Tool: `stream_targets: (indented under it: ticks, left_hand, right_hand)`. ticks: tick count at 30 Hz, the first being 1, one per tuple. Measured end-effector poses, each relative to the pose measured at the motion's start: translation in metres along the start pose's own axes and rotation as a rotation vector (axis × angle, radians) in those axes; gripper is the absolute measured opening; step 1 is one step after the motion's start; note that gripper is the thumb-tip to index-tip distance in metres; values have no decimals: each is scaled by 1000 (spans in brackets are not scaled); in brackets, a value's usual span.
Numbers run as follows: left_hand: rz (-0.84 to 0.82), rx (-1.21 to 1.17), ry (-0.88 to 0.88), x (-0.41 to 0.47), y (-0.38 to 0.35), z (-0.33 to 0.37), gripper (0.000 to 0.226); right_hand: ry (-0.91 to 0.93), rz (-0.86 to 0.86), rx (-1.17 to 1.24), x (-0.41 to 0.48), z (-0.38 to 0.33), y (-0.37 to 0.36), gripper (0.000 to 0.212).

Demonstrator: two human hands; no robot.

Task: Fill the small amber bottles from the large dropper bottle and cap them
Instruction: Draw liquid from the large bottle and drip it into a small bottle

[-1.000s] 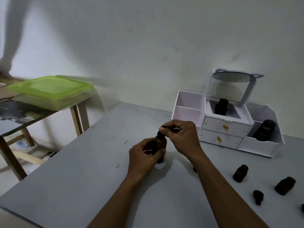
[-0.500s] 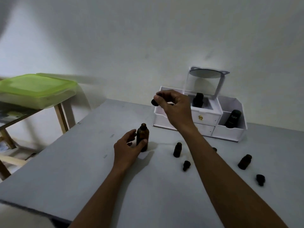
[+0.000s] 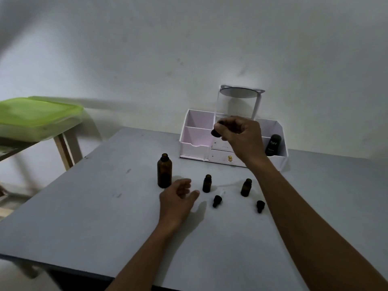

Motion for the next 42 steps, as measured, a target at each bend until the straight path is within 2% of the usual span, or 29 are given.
stream_targets:
  ticks: [4,10,15,18,23,28,42]
  left_hand:
    - [-51,15,-7,10,-34,5,54]
    - [-50,69,-18,28,-55,7,59]
    - [-36,97,-17,34,-57,4,57]
    - [-50,97,-22,34,-58,2,48]
    - [-61,104,-9,35,-60,0,41]
    - [-71,110,-24,35,-59,1,39]
    - [-99,45,-5,31,-53,0,44]
  right_hand:
    - [-49,-4,-73,-10,22,2,5]
    - [-73,-7,-120,-19,44,4,6]
    - [-94,-7,-102,-20,54,2,3]
    - [-92,-5,-105,-21,59,-3,3]
    - [-96,-15,-169,-24,69,-9,11]
    - [-93,-6,-202,-25,72,-11,6]
    - [-54,5,-188,-21,58,-8,9]
Point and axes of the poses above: each hand's wrist, its own x-axis towards the middle knuckle, its own y-axis out of the back of the hand, z = x × y, the point moved 4 cm from there along x, towards the middle knuckle, and after that the axes turned 3 degrees about z, right-handed, at the moved point
